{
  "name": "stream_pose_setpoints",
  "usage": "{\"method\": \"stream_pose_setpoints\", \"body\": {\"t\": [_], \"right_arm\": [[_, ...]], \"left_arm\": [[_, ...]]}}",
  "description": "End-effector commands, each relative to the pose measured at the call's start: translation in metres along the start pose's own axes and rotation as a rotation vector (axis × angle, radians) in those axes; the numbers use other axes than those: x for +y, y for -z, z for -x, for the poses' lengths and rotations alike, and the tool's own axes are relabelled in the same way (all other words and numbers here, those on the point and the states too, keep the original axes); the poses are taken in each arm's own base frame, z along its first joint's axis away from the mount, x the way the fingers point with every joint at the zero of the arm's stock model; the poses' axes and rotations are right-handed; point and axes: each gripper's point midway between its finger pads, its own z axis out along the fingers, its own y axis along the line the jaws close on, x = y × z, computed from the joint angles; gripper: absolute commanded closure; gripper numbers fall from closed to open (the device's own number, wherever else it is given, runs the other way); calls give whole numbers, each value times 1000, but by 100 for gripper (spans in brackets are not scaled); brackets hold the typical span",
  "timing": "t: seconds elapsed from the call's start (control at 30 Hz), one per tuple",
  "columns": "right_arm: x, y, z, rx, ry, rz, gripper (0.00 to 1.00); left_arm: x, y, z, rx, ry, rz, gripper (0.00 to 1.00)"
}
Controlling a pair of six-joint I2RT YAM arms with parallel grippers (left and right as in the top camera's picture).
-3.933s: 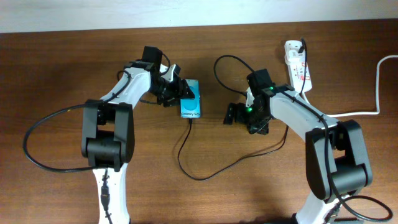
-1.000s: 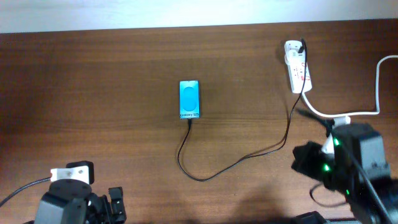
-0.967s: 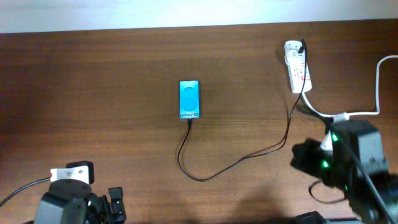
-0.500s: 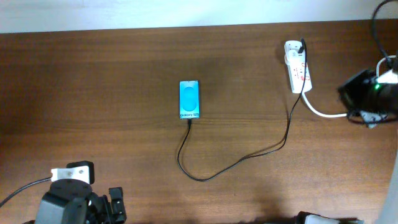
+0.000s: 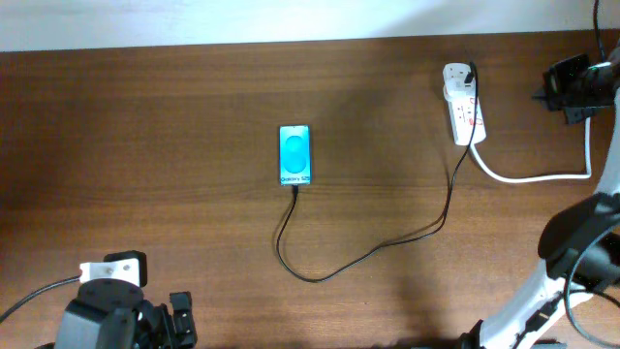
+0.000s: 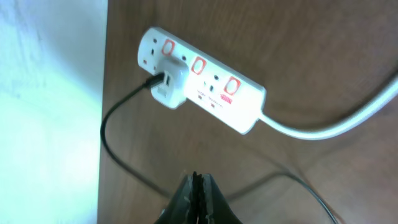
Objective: Plug charger to phone and switch on socket
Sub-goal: 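Move the right gripper up to the white power strip's switch, then press down the orange switch beside the plug with the right gripper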
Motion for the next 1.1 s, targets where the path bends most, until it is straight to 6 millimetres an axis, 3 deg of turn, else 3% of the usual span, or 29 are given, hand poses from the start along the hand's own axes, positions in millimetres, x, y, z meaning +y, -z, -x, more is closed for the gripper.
{"method": "stream_pose_setpoints", "body": {"t": [0.0,0.03,0.13,0.33,0.7,0.87,1.07], "right_arm": [[9,-44,-10,65,-55,-10,96],[10,-61,-16,86,-71,-26,96],[14,-89,-22,96,-78,-44,95],[13,-128,-11,67,-119,-48,96],[2,-173,6,27,-152,-55,96],[6,-178,13,2,-160,-37,96],[3,-193,7,8,-164,-56,96]], "left_arm": [[1,0,-1,-2,2,2,1],[1,0,-1,-2,2,2,1],[1,0,-1,-2,2,2,1],[1,0,-1,-2,2,2,1],[1,0,-1,-2,2,2,0],[1,0,-1,-2,2,2,1],[1,0,-1,-2,2,2,1]]}}
